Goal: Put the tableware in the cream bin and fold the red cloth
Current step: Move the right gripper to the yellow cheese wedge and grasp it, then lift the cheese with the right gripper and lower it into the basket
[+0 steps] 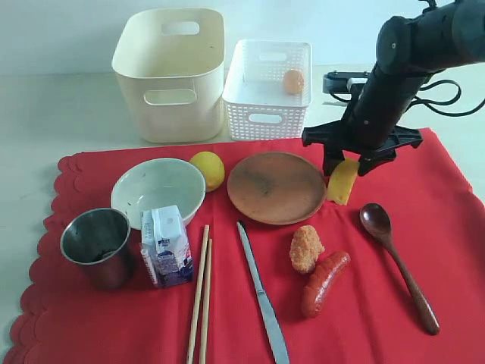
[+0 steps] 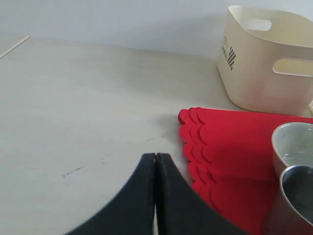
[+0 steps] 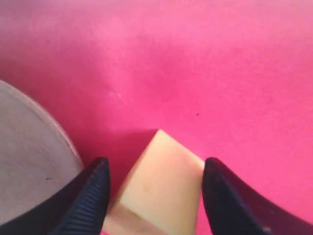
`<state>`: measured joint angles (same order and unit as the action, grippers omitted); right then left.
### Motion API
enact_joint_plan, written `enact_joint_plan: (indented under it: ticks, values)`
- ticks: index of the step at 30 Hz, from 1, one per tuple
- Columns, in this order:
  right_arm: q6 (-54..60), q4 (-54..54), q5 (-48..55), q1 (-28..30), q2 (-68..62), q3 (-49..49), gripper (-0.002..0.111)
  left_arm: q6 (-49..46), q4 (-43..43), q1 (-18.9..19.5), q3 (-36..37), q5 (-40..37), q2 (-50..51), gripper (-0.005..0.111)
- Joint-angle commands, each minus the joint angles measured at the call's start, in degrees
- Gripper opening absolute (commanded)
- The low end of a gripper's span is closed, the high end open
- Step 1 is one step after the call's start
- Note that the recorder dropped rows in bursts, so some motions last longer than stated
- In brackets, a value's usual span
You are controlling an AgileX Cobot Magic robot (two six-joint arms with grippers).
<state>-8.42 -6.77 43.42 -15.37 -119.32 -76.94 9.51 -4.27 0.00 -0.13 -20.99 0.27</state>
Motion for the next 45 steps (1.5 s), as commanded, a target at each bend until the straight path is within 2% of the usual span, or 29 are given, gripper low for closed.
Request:
enact_joint_plan:
  ticks: [1,5,8,10,11,20,25,34,39,45]
  values:
    - [-0.22,0.63,-0.56,0.21,1.25,-0.15,0.052,-0.13,-0.16,0.04,0.13,0.56,-0.27,0.000]
    - [-0.08,1.43,-0.56,0.21,1.95,-0.15,0.050,-0.13,-0.16,0.04,0.13,0.56,-0.27,0.000]
    - [2.97,1.58,-0.31,0.21,1.97,-0.15,0.043,-0.13,-0.16,0.04,0.13,0.56,-0.27,0.000]
    - [3.92,1.58,0.26,0.21,1.86,-0.15,0.035,-0.13,-0.16,0.04,0.13,0.56,-0.27,0.000]
    - [3.92,1.58,0.39,0.21,1.75,-0.15,0.028,-0.13,-0.16,0.04,0.13,0.56,-0.27,0.000]
    - [4.26,1.79,-1.28,0.21,1.99,-0.15,0.000,-0.13,-0.16,0.04,0.13,0.56,-0.27,0.000]
    - [4.31,3.94,-1.64,0.21,4.78,-0.15,0.000,-0.13,-0.16,0.04,0.13,0.56,-0.27,0.000]
    - [6.48,5.21,-4.26,0.07,18.23,-0.15,0.000,-0.13,-0.16,0.04,0.13,0.56,-0.27,0.000]
    - [14.15,-2.85,-8.14,0.07,20.19,-0.45,0.000,-0.13,-0.16,0.04,0.13,0.56,-0.27,0.000]
    - [22.18,-11.26,-9.12,0.07,16.97,-7.89,0.000,-0.13,-0.16,0.04,0.13,0.56,-0.27,0.000]
